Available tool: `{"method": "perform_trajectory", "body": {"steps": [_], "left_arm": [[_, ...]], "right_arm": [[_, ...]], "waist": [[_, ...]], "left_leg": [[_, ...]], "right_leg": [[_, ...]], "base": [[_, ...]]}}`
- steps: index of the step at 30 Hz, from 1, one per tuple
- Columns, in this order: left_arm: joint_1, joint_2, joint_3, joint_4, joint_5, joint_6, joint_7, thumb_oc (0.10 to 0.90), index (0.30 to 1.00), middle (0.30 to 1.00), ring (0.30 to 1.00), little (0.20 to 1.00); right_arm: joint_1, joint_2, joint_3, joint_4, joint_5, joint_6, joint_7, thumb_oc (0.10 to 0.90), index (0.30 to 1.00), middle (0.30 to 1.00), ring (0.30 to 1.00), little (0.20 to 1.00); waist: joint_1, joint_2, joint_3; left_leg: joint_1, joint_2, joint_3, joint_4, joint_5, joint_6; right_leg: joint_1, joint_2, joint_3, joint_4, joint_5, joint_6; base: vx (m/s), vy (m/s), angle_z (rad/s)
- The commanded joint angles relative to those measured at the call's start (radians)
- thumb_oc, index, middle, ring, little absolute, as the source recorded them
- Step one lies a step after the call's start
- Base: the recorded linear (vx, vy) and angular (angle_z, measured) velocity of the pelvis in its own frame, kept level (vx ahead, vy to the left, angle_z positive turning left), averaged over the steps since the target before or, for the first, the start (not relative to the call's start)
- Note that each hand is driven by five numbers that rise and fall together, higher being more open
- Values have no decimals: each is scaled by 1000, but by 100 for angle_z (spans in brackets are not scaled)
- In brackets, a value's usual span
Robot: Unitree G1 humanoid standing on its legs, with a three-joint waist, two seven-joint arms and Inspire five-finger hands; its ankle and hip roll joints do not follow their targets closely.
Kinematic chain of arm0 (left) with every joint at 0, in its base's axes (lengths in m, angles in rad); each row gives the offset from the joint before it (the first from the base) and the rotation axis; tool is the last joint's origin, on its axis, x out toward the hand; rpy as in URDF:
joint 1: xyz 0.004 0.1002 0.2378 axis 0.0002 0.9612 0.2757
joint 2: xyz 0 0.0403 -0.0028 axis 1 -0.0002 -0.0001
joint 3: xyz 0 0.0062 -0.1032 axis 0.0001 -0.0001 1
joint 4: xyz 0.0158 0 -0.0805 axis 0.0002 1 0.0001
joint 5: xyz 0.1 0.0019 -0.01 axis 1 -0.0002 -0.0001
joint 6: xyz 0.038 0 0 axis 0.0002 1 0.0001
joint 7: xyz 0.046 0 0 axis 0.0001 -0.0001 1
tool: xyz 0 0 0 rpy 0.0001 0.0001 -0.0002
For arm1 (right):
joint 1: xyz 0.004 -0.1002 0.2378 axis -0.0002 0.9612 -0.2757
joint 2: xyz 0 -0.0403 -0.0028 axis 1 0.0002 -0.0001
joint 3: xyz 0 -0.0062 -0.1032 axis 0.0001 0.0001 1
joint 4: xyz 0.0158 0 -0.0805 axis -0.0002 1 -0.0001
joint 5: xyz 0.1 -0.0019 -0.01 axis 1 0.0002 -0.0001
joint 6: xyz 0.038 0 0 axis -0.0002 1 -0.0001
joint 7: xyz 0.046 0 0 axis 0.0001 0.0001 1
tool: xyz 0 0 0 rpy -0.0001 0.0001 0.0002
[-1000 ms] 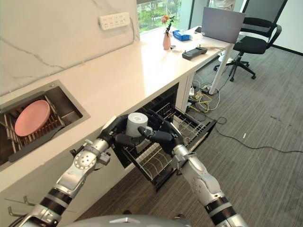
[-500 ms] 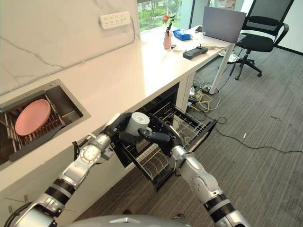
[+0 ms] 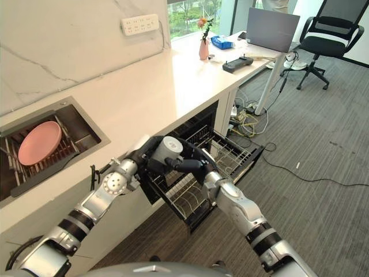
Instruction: Place the dishes in the dishwasher.
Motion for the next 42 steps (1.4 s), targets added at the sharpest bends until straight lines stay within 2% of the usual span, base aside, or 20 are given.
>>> {"method": "perform_trajectory", "body": {"steps": [1,8,17,18,19,20,23,27,32,37,38,42], "left_arm": [[-285,-75,-85,39,-8,-89,45,400,300,300,300,300],[-294,-80,-93,46,0,-88,72,400,300,300,300,300],[-261,-59,-54,37,7,-86,129,400,300,300,300,300],[-260,-59,-52,39,5,-86,135,543,514,514,514,514],[-258,-57,-48,42,4,-85,145,577,566,566,566,566],[-259,-55,-46,42,4,-85,156,800,900,900,900,900],[-262,-46,-42,46,5,-89,175,800,900,900,900,900],[-255,-49,-55,-24,46,-106,221,800,900,900,900,900],[-238,-31,-59,-77,87,-112,252,800,900,900,900,900],[-223,-18,-50,-107,103,-117,262,800,900,900,900,900],[-223,-16,-50,-111,99,-117,257,400,300,300,300,300],[-213,-15,-45,-128,84,-116,243,400,300,300,300,300]], "right_arm": [[-189,137,44,-44,-35,-56,49,400,300,300,300,300],[-210,190,43,-28,-111,-88,6,400,300,300,300,300],[-171,230,11,-82,-132,-139,-60,400,300,300,300,300],[-168,233,6,-87,-133,-144,-68,400,300,300,300,300],[-166,238,-1,-96,-134,-157,-83,400,300,300,300,300],[-166,242,-8,-107,-136,-169,-98,400,300,300,300,300],[-170,246,-44,-136,-186,-204,-140,400,300,300,300,300],[-179,246,-128,-178,-295,-276,-247,400,300,300,300,300],[-172,238,-202,-229,-358,-317,-346,400,300,300,300,300],[-166,234,-238,-263,-402,-335,-394,400,300,300,300,300],[-166,234,-239,-266,-398,-337,-397,400,300,300,300,300],[-155,247,-217,-278,-357,-331,-384,400,300,300,300,300]], "waist": [[11,13,-30],[7,22,-29],[4,31,-33],[3,32,-33],[2,34,-34],[1,35,-35],[-3,39,-36],[-6,46,-36],[-9,51,-39],[-9,53,-41],[-9,54,-42],[-8,56,-43]], "left_leg": [[42,-14,-25,16,-122,-29],[46,-18,-27,13,-124,-26],[52,-21,-28,11,-127,-24],[53,-21,-27,11,-128,-24],[55,-21,-27,11,-128,-24],[56,-22,-27,12,-129,-24],[62,-22,-27,12,-131,-23],[65,-20,-32,12,-133,-22],[71,-19,-37,12,-136,-20],[76,-17,-40,12,-137,-20],[76,-18,-41,12,-138,-19],[77,-21,-44,10,-137,-18]], "right_leg": [[-20,-52,28,13,-71,76],[-19,-55,29,13,-71,76],[-15,-58,23,13,-71,76],[-14,-58,23,13,-70,76],[-13,-58,23,13,-71,76],[-12,-58,24,13,-71,76],[-7,-56,25,13,-72,76],[-2,-54,21,13,-77,74],[5,-54,20,13,-82,71],[10,-52,19,13,-86,69],[11,-52,17,13,-86,69],[13,-52,14,13,-87,68]], "base": [[0,0,0],[0,0,0],[0,0,0],[0,0,0],[0,0,0],[0,0,0],[0,0,0],[0,0,0],[0,0,0],[0,0,0],[0,0,0],[0,0,0]]}}
